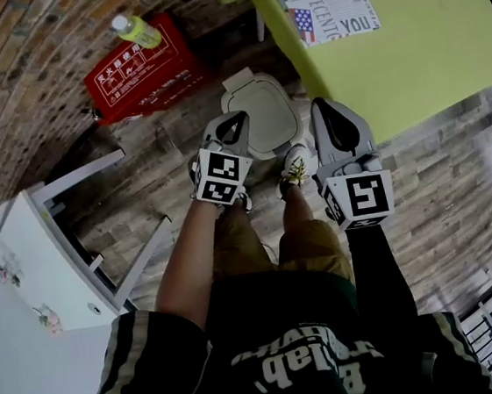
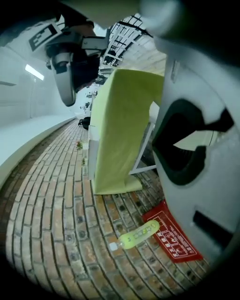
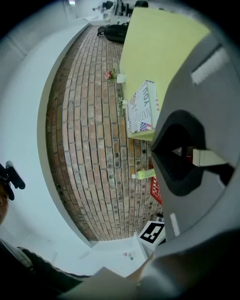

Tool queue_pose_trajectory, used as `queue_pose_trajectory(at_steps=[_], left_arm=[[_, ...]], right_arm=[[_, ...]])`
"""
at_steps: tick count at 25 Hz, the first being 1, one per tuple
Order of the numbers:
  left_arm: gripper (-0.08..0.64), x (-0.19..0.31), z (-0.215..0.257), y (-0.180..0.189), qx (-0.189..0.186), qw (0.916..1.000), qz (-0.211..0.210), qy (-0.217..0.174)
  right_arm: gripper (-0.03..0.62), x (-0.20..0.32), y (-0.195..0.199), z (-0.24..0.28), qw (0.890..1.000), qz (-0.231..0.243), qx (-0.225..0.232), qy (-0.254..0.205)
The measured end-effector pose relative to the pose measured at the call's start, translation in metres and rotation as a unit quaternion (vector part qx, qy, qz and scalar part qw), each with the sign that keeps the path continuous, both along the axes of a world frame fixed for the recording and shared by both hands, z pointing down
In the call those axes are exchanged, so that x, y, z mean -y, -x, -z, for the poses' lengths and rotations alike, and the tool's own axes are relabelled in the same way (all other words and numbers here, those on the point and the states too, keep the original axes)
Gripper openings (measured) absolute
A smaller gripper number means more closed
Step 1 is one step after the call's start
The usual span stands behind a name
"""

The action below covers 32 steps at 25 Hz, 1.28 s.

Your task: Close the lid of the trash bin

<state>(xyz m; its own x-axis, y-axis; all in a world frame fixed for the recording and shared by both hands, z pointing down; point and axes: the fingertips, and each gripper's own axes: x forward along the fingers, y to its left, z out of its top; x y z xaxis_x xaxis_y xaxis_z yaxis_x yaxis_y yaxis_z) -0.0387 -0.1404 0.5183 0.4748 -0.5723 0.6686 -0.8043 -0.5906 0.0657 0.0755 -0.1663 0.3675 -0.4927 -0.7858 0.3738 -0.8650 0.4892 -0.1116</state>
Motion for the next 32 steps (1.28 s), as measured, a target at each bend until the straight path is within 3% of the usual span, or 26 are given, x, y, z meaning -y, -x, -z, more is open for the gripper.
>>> queue_pose_trajectory(at_steps=[8, 15, 23, 32], left_arm=[[0.008, 0.014, 0.111, 0.017, -0.009, 0.9965, 0.019, -0.081], [0.008, 0.027, 0.204, 0.034, -0.026, 0.9866, 0.053, -0.152], [0.008, 0.024, 0.281, 0.052, -0.043, 0.9739, 0.085, -0.206], [0.008, 0.02, 0.345, 0.068, -0.044, 0.9621, 0.077, -0.258]], right_arm=[[0.014, -0.007, 0.012, 0.051, 0.999, 0.022, 0.006, -0.03], [0.014, -0.006, 0.023, 0.083, 0.998, 0.031, 0.013, -0.05], [0.012, -0.005, 0.033, 0.131, 0.996, 0.034, 0.007, -0.085], [0.011, -0.006, 0.041, 0.176, 0.992, 0.034, 0.005, -0.12]])
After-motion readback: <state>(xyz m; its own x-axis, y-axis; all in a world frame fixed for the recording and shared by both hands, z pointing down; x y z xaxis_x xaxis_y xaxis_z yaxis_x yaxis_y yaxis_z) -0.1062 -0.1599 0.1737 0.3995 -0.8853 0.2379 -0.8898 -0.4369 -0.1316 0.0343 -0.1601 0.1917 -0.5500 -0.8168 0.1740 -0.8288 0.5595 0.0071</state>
